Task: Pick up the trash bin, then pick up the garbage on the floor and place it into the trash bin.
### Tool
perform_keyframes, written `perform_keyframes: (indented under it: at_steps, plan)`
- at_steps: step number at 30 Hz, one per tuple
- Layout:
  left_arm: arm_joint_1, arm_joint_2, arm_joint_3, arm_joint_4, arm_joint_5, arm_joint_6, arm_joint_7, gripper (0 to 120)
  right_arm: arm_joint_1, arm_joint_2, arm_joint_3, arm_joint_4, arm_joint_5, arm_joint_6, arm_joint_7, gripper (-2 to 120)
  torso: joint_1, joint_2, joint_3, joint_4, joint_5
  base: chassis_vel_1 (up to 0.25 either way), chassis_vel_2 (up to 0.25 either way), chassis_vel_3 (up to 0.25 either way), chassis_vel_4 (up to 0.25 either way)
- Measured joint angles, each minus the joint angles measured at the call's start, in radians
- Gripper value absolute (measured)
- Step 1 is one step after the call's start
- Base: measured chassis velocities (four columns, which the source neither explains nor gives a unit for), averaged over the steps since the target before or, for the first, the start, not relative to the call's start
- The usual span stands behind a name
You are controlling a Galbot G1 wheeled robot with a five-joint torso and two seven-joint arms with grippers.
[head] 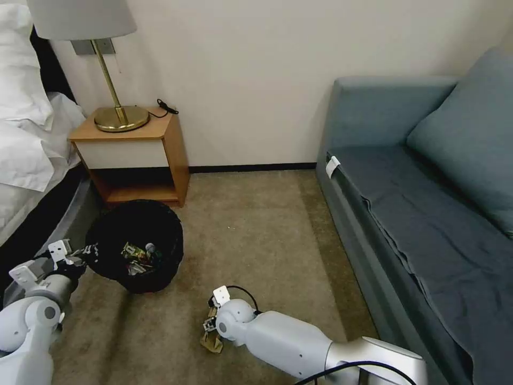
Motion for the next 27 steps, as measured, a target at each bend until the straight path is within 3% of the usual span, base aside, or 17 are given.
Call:
perform_keyframes:
  at_steps: [16,27]
  plan:
    - [-0.009,-0.002,0.009,0.017,0.002,-0.008,0.000,4,-0.021,0.017,0.031,-0.047,-0.029,0.016,-0.015,99,0.000,0.000,0.000,0.0000,0.0000,0.000,0.000,0.000,0.000]
    - [-0.011,-0.001,0.007,0.024,0.001,-0.011,0.002,4,-0.023,0.019,0.032,-0.053,-0.035,0.028,-0.035,62,0.000,0.000,0.000,0.0001,0.0002,0.000,0.000,0.000,0.000]
